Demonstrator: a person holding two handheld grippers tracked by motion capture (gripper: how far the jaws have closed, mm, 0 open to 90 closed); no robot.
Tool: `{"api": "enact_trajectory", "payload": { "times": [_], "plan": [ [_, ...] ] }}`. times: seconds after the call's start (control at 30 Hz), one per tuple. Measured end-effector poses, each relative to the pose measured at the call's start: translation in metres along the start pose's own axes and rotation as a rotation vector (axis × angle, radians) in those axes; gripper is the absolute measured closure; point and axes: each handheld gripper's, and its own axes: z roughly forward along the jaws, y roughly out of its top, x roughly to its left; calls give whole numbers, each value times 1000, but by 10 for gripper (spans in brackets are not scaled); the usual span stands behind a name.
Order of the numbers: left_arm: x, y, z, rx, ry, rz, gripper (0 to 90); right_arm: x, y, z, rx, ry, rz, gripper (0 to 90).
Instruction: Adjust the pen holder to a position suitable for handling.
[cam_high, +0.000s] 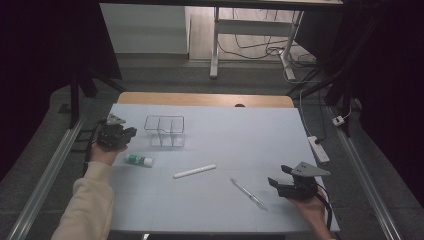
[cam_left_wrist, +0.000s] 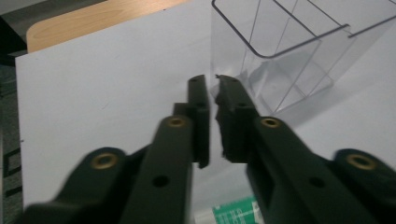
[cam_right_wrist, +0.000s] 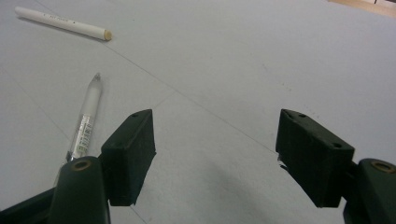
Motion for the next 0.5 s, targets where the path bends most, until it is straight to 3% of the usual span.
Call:
{"api": "enact_trajectory", "payload": {
  "times": [0.2,0.37,0.5],
  "plan": [
    [5,3,12,16,2,-6,893,1,0,2,11,1,-4,276],
    [9,2,26,14,-27,-39,893,1,-1,3,10,3,2,277],
    [8,2,33,23,-36,-34,893,0,-1,3,13,0,2,277]
  ]
}}
